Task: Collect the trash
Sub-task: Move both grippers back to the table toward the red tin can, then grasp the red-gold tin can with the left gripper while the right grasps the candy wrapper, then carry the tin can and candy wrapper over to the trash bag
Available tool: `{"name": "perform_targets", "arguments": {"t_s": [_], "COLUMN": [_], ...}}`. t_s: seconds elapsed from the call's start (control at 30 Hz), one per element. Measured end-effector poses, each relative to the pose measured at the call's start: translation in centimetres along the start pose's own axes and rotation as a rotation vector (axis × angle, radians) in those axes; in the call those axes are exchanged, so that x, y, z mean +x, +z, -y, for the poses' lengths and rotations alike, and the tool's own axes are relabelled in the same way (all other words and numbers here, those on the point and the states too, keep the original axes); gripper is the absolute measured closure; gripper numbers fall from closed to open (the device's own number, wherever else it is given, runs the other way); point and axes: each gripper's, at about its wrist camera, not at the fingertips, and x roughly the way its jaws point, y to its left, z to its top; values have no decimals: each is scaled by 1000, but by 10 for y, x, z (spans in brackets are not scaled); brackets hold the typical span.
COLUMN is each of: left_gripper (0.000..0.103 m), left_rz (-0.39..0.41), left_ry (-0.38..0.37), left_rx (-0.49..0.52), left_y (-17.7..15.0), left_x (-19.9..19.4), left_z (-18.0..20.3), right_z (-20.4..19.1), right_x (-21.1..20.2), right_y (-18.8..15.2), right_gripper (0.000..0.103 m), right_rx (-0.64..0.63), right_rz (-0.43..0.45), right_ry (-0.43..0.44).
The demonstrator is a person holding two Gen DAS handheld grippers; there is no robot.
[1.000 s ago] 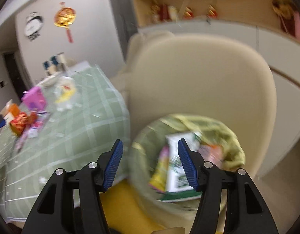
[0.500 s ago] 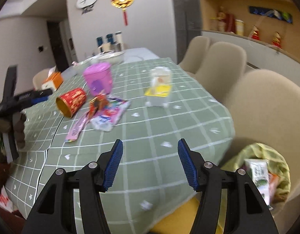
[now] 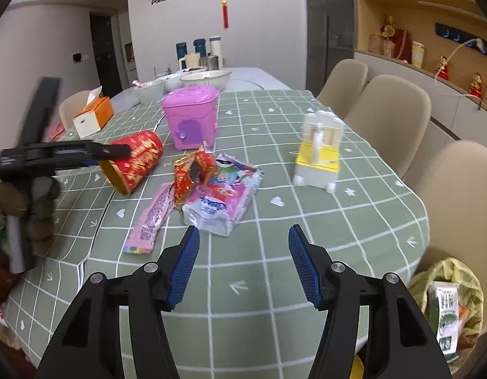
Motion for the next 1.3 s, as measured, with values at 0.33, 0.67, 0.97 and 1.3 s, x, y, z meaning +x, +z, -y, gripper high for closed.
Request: {"name": "perform_targets", "arguments": {"t_s": [0.33,0.67,0.97,1.3], "left_gripper": [52,50,50,50], "left_rz": [50,65,68,50], "left_ry": [-4,35,7,-12], "left_rx": [46,22,39,30], "left_y": [-28,-25,-26,-27], "left_x": [-28,-38,-43,-38], "left_z": [6,-9,-5,-6], "right_z": [-38,-60,-52,-29], "right_x": [52,100,89,17], "right_y": [42,77,62,45], "right_gripper": [48,48,85,86], "right_rx": [-149,-181,-131,-60], "right_rz": [-67,-44,-81,14], "right_ry": [0,-39,10,-13]}}
